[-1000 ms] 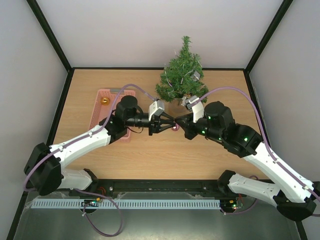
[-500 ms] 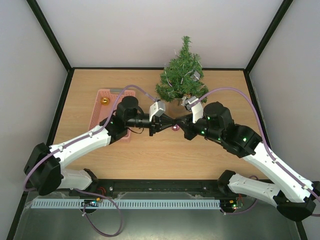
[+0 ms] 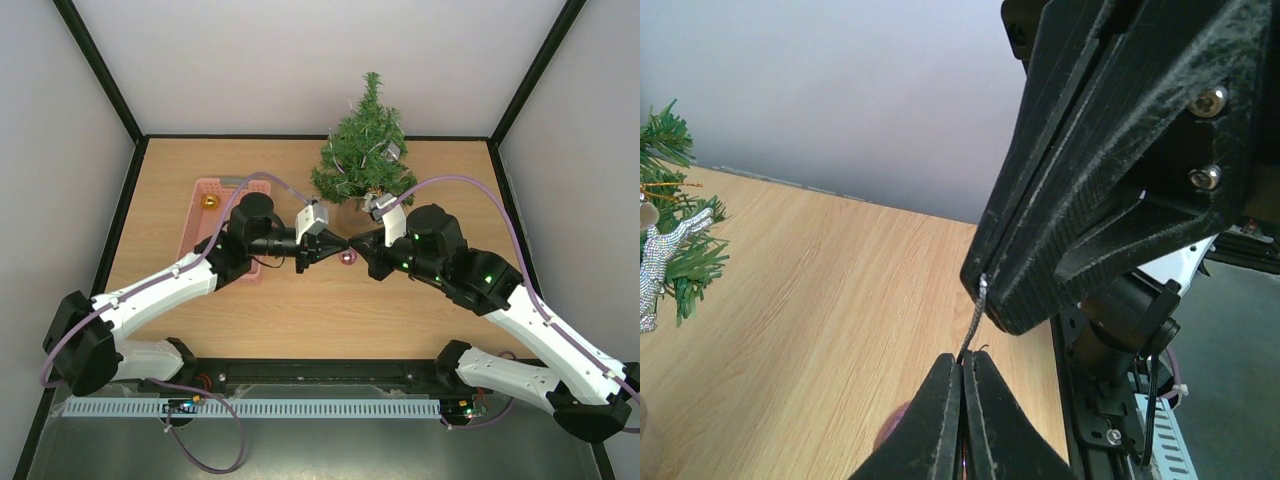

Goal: Decorate the small christmas tree
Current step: Hang the decoration item on the Christmas tree.

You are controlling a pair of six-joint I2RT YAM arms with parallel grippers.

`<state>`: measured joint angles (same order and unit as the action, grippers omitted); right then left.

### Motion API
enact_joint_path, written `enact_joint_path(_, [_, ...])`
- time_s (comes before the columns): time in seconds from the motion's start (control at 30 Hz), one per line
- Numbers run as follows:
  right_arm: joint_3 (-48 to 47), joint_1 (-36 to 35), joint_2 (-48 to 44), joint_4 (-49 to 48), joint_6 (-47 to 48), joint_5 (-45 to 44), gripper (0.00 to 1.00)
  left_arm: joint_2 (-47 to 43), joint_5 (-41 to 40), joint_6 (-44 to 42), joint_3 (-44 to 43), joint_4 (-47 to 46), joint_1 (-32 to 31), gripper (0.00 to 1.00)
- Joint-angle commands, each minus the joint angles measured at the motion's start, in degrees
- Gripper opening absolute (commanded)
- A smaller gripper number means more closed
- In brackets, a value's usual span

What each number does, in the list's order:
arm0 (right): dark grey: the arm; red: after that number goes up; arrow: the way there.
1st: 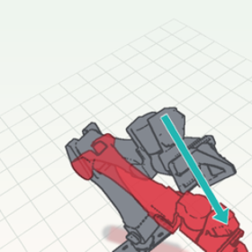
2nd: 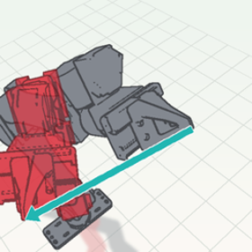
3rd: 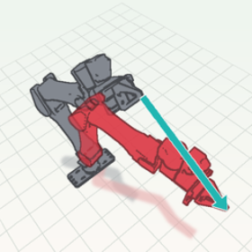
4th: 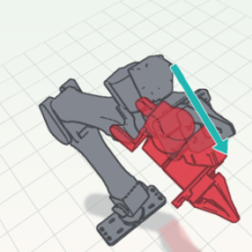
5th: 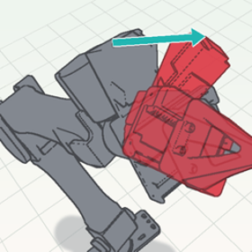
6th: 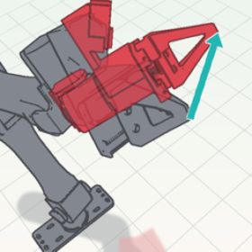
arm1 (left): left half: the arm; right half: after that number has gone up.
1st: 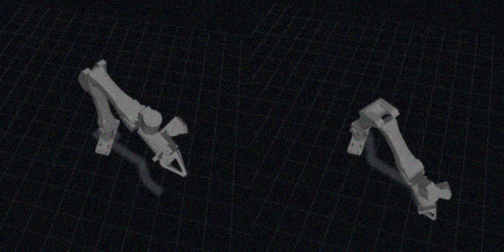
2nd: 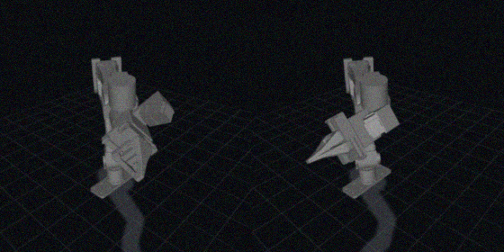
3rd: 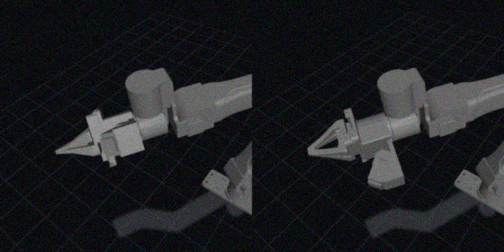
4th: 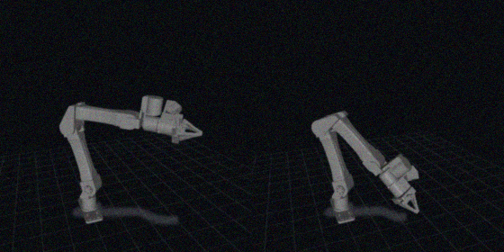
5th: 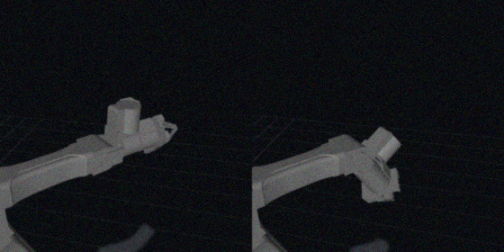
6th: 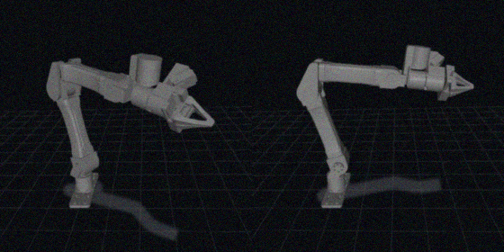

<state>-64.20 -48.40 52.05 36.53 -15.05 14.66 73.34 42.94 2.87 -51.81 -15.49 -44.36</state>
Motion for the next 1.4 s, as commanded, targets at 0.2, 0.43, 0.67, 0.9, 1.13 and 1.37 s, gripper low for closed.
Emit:
enact_joint_path(0.2, [0.4,-0.2,-0.9,-0.9,-0.1,-1.0,0.02,-3.4,0.1,-4.5,-0.9,1.9,-0.3,0.02])
enact_joint_path(0.43, [0.4,-0.2,-1.0,-0.8,0.0,-0.7,0.02,-3.6,-0.6,-4.8,-0.9,2.5,-0.3,0.02])
enact_joint_path(0.67, [0.5,-0.2,-1.3,-1.5,-0.3,-0.6,0.02,-3.5,-1.3,-3.0,-0.1,-0.3,-0.3,0.29])
enact_joint_path(0.9, [0.5,-0.2,-1.2,-1.7,-0.6,-0.5,0.02,-2.9,-1.4,-2.5,0.3,-2.4,-0.8,0.37])
enact_joint_path(1.13, [0.7,-0.2,-1.0,-2.1,-0.9,-0.6,0.02,-2.0,-2.5,-2.2,-0.2,-3.3,-1.2,0.43])
enact_joint_path(1.37, [0.7,-0.2,-1.2,-2.4,-1.2,-0.9,0.02,-1.1,-4.0,-2.7,-0.4,-3.2,-2.0,0.42])
